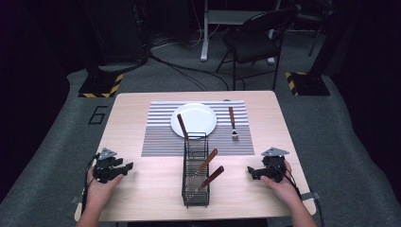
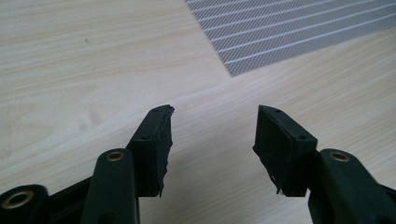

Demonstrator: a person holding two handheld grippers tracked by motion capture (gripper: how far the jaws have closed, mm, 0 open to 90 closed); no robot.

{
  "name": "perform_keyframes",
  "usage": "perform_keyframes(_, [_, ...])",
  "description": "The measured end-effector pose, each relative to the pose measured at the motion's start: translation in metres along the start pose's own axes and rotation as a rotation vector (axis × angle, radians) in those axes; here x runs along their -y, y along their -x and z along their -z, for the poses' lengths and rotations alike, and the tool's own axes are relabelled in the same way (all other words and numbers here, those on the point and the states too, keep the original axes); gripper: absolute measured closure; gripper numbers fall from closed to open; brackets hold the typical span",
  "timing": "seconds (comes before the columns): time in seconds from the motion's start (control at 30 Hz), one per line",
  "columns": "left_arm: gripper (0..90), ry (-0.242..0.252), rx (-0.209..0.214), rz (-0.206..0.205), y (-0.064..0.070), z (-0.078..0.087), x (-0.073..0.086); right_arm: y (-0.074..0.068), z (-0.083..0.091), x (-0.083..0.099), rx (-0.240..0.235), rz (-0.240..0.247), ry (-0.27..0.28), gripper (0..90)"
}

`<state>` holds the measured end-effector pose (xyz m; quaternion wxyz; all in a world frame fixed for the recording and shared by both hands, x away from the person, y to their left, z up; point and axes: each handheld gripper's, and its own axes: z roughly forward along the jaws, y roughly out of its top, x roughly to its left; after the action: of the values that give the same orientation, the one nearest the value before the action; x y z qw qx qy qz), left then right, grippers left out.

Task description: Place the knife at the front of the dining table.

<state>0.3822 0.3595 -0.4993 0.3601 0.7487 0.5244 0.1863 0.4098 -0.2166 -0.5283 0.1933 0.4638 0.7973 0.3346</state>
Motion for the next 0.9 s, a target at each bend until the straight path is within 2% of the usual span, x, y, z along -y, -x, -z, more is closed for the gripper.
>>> perform_keyframes(0.07, [46.5,0.027,0.023,0.026,0.008,0.006,-0.009,0.000,0.000,0.000,0.000,0.000,0.000,0.0])
perform_keyframes(0.17, [46.3,0.035,0.040,0.036,0.012,0.009,-0.015,0.000,0.000,0.000,0.000,0.000,0.000,0.0])
perform_keyframes(0.27, [46.3,0.070,0.071,0.053,0.022,0.015,-0.030,0.000,0.000,0.000,0.000,0.000,0.000,0.0])
perform_keyframes(0.53, [46.2,0.107,0.107,0.034,0.037,0.018,-0.052,0.000,0.000,0.000,0.000,0.000,0.000,0.0])
perform_keyframes(0.7, [46.1,0.130,0.114,0.023,0.046,0.019,-0.068,0.000,0.000,0.000,0.000,0.000,0.000,0.0])
perform_keyframes(0.83, [46.1,0.135,0.141,0.003,0.055,0.020,-0.081,0.000,0.000,0.000,0.000,0.001,0.000,0.0])
perform_keyframes(0.87, [46.2,0.133,0.151,-0.015,0.060,0.020,-0.087,0.000,0.000,0.000,0.001,0.001,0.000,0.0])
perform_keyframes(0.9, [46.2,0.133,0.151,-0.015,0.060,0.020,-0.087,0.000,0.000,0.000,0.001,0.001,0.000,0.0])
